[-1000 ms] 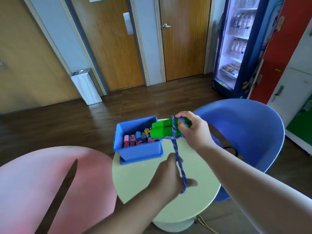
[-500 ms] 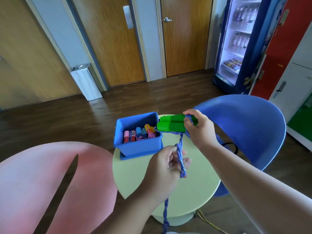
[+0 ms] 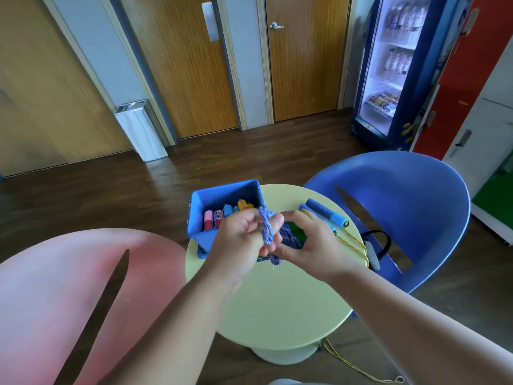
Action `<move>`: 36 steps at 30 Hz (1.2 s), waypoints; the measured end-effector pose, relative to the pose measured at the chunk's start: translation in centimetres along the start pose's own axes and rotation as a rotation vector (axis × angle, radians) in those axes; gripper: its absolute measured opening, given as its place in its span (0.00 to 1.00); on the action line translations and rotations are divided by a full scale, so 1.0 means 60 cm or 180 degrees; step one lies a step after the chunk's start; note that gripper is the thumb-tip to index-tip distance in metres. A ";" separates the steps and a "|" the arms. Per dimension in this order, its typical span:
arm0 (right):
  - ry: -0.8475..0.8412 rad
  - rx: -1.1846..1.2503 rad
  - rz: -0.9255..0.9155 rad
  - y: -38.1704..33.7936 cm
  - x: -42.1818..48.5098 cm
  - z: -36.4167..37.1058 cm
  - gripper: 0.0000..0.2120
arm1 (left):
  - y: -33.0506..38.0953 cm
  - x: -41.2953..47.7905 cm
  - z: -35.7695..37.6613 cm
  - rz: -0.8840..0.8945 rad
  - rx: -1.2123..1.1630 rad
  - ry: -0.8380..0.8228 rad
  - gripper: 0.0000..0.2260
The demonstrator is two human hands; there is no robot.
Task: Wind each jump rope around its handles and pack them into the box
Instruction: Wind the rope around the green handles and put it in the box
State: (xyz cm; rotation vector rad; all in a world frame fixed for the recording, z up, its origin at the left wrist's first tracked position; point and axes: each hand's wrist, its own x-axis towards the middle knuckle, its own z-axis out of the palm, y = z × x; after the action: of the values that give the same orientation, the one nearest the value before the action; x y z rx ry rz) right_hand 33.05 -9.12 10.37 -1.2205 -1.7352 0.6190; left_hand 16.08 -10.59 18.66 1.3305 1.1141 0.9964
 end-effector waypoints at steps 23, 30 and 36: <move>-0.0063 0.0497 0.0028 -0.034 0.005 -0.054 0.14 | 0.042 0.113 -0.059 0.0500 0.2048 -0.1349 0.11; 0.0045 0.0795 0.0260 -0.027 0.003 -0.066 0.15 | 0.084 0.127 -0.076 0.0151 0.1492 -0.1260 0.03; 0.0249 0.0887 0.0340 -0.020 -0.006 -0.063 0.12 | 0.098 0.158 -0.078 0.0102 0.1352 -0.1270 0.06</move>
State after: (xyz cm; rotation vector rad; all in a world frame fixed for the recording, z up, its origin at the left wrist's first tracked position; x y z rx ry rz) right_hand 35.84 -10.27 12.95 -1.1293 -1.4699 0.8353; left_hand 13.92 -0.20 24.47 1.7985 1.0260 0.4910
